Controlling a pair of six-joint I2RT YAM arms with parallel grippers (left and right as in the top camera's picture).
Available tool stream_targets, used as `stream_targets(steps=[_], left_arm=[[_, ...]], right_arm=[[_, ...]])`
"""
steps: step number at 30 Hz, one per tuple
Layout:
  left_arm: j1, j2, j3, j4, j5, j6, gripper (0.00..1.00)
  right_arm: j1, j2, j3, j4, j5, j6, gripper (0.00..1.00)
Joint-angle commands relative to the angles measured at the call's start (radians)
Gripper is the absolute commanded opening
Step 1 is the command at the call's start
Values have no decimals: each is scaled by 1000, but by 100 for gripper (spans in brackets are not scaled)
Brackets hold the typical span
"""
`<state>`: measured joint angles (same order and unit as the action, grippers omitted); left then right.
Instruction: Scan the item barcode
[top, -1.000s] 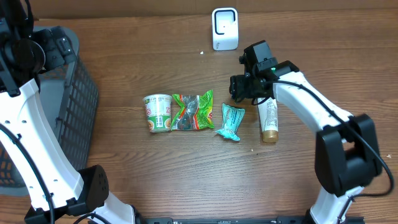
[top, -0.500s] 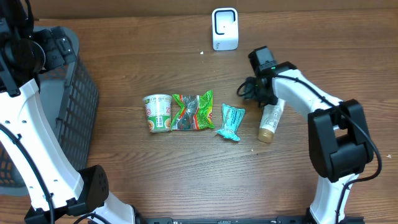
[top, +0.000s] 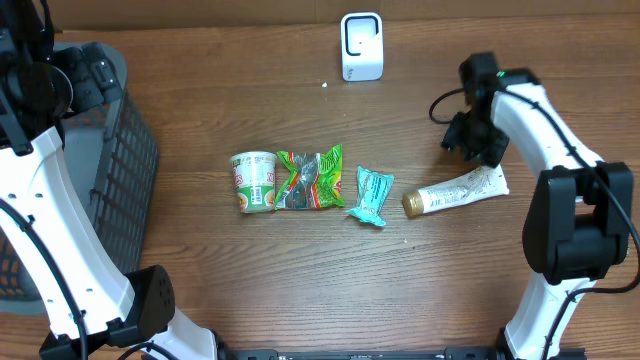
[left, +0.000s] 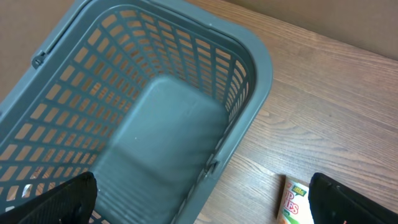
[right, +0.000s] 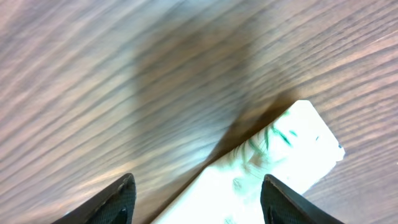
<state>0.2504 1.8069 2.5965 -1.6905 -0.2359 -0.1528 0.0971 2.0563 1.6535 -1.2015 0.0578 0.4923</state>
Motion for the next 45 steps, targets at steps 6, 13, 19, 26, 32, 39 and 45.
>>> stream_targets(steps=[6, 13, 19, 26, 32, 39, 45], left_arm=[[0, 4, 2, 1, 1, 15, 99], [0, 4, 2, 1, 1, 15, 100], [0, 4, 2, 1, 1, 15, 100], [0, 4, 2, 1, 1, 15, 100], [0, 4, 2, 1, 0, 15, 100], [0, 4, 2, 1, 1, 15, 100], [0, 4, 2, 1, 1, 15, 100]], right_arm=[[21, -3, 254, -333, -352, -434, 66], [137, -3, 138, -411, -432, -445, 56], [215, -134, 134, -386, -304, -291, 40], [338, -459, 5, -328, -97, -94, 56], [341, -500, -269, -167, -113, -100, 72], [341, -494, -535, 95, -131, -103, 72], [341, -492, -705, 364, -235, -152, 70]])
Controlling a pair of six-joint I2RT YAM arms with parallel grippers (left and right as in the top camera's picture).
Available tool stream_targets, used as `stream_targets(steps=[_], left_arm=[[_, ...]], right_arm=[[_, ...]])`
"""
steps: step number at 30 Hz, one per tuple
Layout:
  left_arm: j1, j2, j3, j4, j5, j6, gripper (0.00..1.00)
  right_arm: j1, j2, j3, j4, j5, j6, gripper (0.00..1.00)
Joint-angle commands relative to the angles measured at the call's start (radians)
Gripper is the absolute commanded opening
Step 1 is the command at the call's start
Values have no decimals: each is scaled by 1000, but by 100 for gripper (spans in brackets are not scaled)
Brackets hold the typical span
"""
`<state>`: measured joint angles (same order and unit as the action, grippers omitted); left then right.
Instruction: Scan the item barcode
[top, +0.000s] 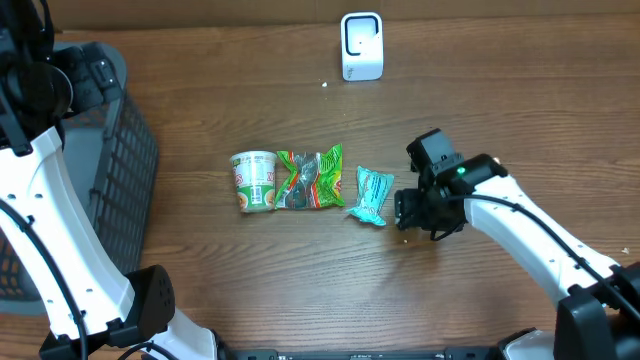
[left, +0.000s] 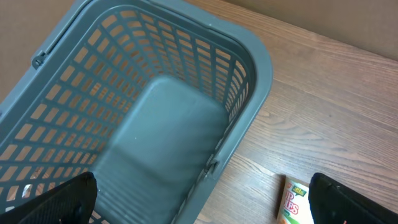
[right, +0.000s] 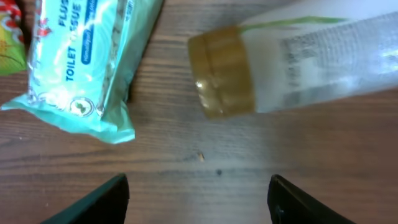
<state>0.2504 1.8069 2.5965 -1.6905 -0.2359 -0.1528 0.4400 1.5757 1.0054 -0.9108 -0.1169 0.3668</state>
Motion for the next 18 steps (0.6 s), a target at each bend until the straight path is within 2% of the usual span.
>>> stream_targets(steps=[1, 12, 16, 18], left_arm=[[0, 4, 2, 1, 1, 15, 99], [0, 4, 2, 1, 1, 15, 100], [0, 4, 2, 1, 1, 15, 100], [0, 4, 2, 1, 1, 15, 100]], right_arm=[[-2, -10, -73, 109, -57, -27, 69], [-13, 21, -86, 399, 123, -50, 64], [-76, 24, -86, 556, 246, 5, 62], [-114, 24, -84, 597, 244, 5, 62]])
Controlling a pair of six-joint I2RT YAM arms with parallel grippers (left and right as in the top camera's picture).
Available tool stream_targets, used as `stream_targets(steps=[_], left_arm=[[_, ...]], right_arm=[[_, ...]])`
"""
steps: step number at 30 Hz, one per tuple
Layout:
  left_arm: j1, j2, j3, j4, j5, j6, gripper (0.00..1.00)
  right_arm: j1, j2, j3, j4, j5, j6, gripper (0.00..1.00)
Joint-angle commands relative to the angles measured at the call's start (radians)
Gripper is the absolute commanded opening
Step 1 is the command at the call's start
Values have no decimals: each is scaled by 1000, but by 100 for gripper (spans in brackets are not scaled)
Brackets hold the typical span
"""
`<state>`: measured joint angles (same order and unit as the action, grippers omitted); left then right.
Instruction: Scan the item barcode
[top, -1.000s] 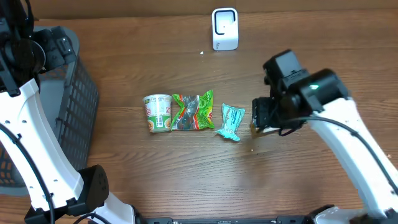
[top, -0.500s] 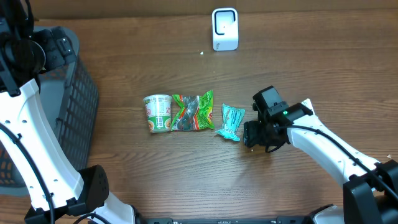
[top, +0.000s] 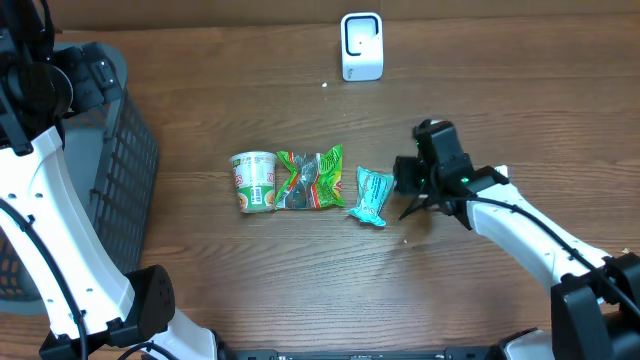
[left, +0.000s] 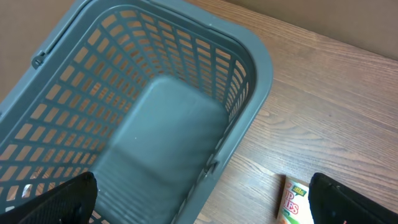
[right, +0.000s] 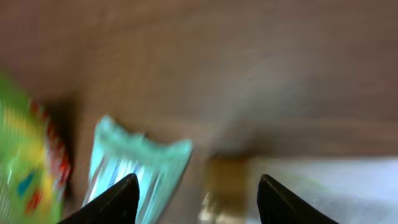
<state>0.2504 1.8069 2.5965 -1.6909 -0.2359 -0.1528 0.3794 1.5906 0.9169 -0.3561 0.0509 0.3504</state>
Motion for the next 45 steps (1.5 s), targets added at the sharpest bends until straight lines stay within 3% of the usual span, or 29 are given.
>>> stream_targets(steps=[1, 4, 8, 14, 16, 18, 25, 32, 35, 39, 41, 43, 45], left_arm=[[0, 4, 2, 2, 1, 15, 100], [0, 4, 2, 2, 1, 15, 100], [0, 4, 2, 2, 1, 15, 100], [0, 4, 2, 2, 1, 15, 100], [0, 4, 2, 2, 1, 15, 100], [0, 4, 2, 2, 1, 15, 100], [0, 4, 2, 2, 1, 15, 100], [0, 4, 2, 2, 1, 15, 100], [0, 4, 2, 2, 1, 15, 100], [0, 4, 2, 2, 1, 15, 100], [0, 4, 2, 2, 1, 15, 100], [0, 4, 2, 2, 1, 15, 100], [0, 4, 2, 2, 0, 15, 100]], right_arm=[[-71, 9, 15, 44, 75, 21, 62], [-127, 8, 92, -37, -39, -24, 66], [-164, 8, 253, -351, -238, -52, 68], [-95, 18, 219, -545, -295, -25, 64], [-60, 24, 173, -538, -276, -10, 49], [-32, 31, 119, -489, -251, -2, 47], [-11, 60, -29, -239, -93, -2, 46], [-11, 82, -34, -53, 3, 5, 41], [-33, 137, -34, 61, 167, 120, 41], [-99, 166, -26, 188, 180, 144, 41], [-128, 158, 27, 161, 122, 89, 41], [-149, 130, 153, -2, 64, 42, 41], [-174, 111, 294, -179, -8, -22, 51]])
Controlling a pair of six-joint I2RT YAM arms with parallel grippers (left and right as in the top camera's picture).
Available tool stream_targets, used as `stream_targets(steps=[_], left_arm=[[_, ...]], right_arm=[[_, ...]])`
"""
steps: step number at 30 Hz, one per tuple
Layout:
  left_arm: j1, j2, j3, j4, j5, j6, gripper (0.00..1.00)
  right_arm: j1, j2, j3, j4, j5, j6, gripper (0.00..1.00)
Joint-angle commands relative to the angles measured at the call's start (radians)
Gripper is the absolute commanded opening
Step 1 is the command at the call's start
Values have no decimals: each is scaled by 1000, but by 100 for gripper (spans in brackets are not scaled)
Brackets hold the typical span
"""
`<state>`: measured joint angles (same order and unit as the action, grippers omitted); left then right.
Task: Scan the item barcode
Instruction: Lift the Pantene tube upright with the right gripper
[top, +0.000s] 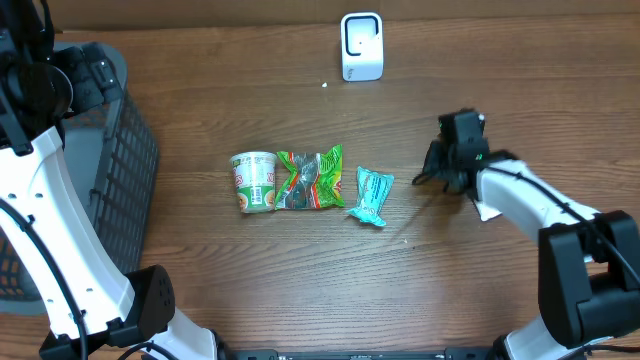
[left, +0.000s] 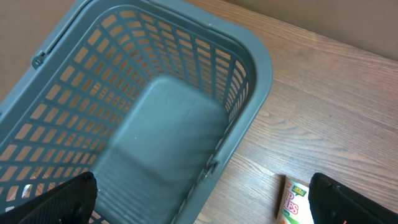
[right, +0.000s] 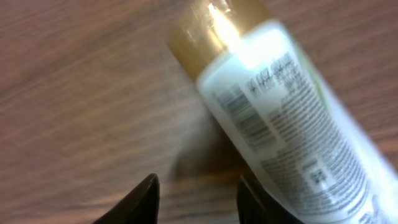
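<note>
A white tube with a gold cap (right: 198, 26) lies on the wood, its barcode (right: 244, 116) facing up. My right gripper (right: 198, 198) is open and low over the table. The tube runs past its right finger (right: 254, 198), with bare wood between the jaws. In the overhead view the right gripper (top: 452, 165) covers most of the tube (top: 487, 210). The white scanner (top: 361, 46) stands at the back. My left gripper (left: 202, 205) hangs open, high over the grey basket (left: 155, 118).
A cup of noodles (top: 254, 181), a green snack pack (top: 312, 178) and a teal tissue pack (top: 371, 195) lie in a row mid-table, left of the right gripper. The grey basket (top: 118, 165) stands at the left edge.
My right gripper has moved right, from beside the tissue pack to over the tube. The tube's white end now shows nearer the front, under the arm. The left arm has not moved.
First my right gripper was open at the tube's flat end, right of the row. Then it was in front of the cap, then behind the cap by the tissue pack. Now it is open low beside the tube. The left gripper stayed above the basket throughout.
</note>
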<state>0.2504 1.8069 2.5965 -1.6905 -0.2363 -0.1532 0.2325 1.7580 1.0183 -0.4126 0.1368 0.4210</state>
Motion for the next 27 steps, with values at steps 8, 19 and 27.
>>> stream_targets(steps=[8, 19, 27], left_arm=[[0, 4, 2, 1, 1, 15, 100], [0, 4, 2, 1, 1, 15, 100], [0, 4, 2, 1, 1, 15, 99]], right_arm=[[-203, -8, 316, -354, -152, -295, 45], [-263, 218, 310, -401, -309, -588, 43], [-263, 268, 311, -445, -398, -609, 43]])
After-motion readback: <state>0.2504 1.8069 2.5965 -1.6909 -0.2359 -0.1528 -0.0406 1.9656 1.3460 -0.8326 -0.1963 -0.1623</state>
